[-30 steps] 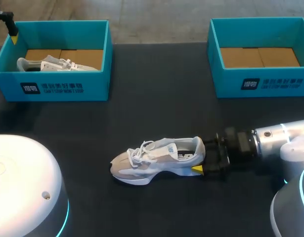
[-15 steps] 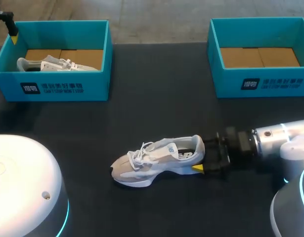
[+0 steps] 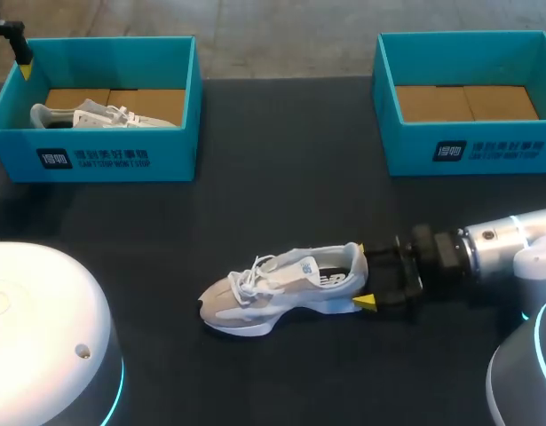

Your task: Take the shoe out of the shoebox, open the shoe tongue, remove and reinsert the insole, then place the shoe into the shoebox

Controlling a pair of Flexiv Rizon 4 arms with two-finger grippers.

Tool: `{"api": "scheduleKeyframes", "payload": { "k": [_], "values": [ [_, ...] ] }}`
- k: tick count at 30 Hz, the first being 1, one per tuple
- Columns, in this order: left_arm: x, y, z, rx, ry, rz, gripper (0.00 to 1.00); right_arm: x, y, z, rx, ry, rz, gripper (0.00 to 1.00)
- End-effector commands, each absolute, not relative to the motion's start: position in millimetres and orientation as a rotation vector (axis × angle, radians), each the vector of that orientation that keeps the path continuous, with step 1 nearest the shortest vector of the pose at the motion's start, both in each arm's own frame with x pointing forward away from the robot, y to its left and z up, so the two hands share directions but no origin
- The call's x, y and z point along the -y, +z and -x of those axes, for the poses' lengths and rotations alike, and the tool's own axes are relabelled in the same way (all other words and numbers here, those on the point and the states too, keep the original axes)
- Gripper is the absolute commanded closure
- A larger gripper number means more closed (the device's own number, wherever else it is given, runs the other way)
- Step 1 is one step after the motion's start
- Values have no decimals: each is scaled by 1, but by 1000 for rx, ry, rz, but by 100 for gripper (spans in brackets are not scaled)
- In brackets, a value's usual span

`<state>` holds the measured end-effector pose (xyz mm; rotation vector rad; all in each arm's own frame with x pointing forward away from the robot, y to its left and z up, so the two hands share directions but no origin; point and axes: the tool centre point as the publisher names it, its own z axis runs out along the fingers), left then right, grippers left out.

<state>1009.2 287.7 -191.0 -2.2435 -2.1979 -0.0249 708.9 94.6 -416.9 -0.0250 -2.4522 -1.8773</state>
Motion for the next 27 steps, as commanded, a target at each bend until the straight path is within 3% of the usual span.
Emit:
{"api": "scheduleKeyframes", "payload": {
  "k": [1,27],
  "values": [
    [-288,-190,-1009,2195,-29,2243,0,-88,-414,-715,2440,-1859,-7,0],
    [-288,-190,-1009,2195,-29,2243,0,-94,-411,-723,2340,-1771,-151,0]
  ]
}}
